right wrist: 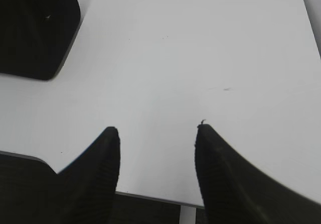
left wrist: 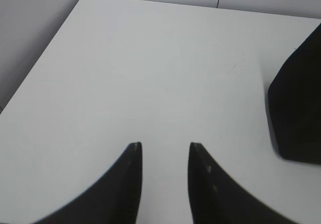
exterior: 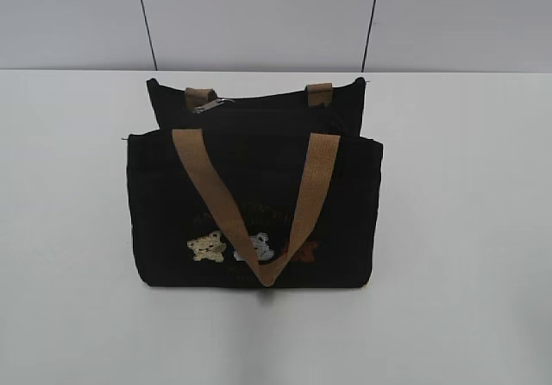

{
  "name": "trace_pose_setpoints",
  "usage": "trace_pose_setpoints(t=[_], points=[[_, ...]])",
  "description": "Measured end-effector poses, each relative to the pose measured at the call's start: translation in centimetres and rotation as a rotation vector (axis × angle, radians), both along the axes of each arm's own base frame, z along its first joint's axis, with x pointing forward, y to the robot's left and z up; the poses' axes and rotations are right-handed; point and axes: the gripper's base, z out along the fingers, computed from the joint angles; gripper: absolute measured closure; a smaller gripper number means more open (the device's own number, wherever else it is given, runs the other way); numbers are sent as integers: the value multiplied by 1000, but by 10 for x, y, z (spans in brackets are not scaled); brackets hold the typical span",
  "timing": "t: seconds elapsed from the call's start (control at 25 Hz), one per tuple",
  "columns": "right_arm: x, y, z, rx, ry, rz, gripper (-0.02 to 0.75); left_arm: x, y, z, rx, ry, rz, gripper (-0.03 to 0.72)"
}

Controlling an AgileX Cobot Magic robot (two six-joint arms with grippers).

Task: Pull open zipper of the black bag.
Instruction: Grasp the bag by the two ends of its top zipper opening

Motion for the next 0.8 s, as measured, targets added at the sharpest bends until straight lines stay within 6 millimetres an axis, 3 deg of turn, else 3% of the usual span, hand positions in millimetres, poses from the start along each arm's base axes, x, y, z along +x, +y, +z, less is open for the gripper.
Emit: trace_pose_setpoints(t=[0.8], points=[[0, 0, 0, 0, 0, 0, 365, 0, 0, 0, 1, 0, 1, 451]])
